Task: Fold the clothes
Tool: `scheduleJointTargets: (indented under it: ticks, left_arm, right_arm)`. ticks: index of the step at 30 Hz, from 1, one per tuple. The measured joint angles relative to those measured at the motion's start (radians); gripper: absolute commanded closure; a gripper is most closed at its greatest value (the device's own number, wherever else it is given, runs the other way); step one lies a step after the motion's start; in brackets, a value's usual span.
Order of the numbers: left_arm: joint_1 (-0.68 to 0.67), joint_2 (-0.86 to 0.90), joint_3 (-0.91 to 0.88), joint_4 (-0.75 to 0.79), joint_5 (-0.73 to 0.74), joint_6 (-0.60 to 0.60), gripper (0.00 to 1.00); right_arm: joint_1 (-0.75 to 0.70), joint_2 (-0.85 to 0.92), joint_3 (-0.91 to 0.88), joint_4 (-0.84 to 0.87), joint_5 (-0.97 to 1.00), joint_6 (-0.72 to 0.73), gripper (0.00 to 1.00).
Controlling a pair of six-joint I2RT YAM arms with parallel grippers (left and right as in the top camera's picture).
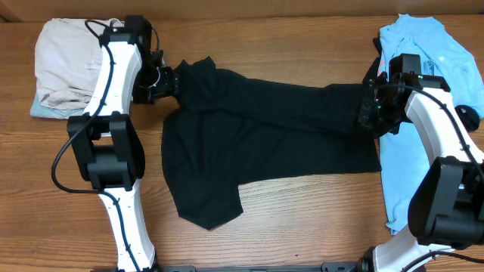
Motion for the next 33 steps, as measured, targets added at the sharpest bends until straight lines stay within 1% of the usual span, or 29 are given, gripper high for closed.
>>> scheduleJointTargets:
  ticks: [4, 10, 13, 17, 19, 21, 32, 33]
  left_arm:
    - [0.000, 0.000, -0.071, 0.116, -0.003, -0.084, 0.26]
    - [-0.003, 0.000, -0.127, 0.239, -0.003, -0.153, 0.29]
    - [-0.006, 0.000, -0.146, 0.285, -0.003, -0.181, 0.34]
    - [-0.011, 0.000, -0.183, 0.316, -0.002, -0.198, 0.40]
    - [-0.013, 0.000, -0.194, 0.339, 0.001, -0.208, 0.46]
    - [-0.013, 0.000, -0.200, 0.363, 0.005, -0.210, 0.50]
    - [-0.027, -0.003, -0.226, 0.447, 0.021, -0.210, 0.66]
    - [-0.031, -0.003, -0.226, 0.449, 0.021, -0.211, 0.69]
  right_arm:
    - [0.000, 0.000, 0.000, 0.000, 0.000, 0.001, 0.96]
    - [0.000, 0.000, 0.000, 0.000, 0.000, 0.003, 0.96]
    - [0.000, 0.000, 0.000, 0.001, 0.000, 0.004, 0.96]
    - [0.000, 0.000, 0.000, 0.000, 0.000, 0.004, 0.96]
    - [0.000, 0.000, 0.000, 0.002, 0.000, 0.004, 0.96]
    - [0.000, 0.000, 0.000, 0.004, 0.000, 0.004, 0.96]
    - [0.000, 0.000, 0.000, 0.007, 0.000, 0.004, 0.96]
    - [0.000, 0.000, 0.000, 0.006, 0.000, 0.003, 0.96]
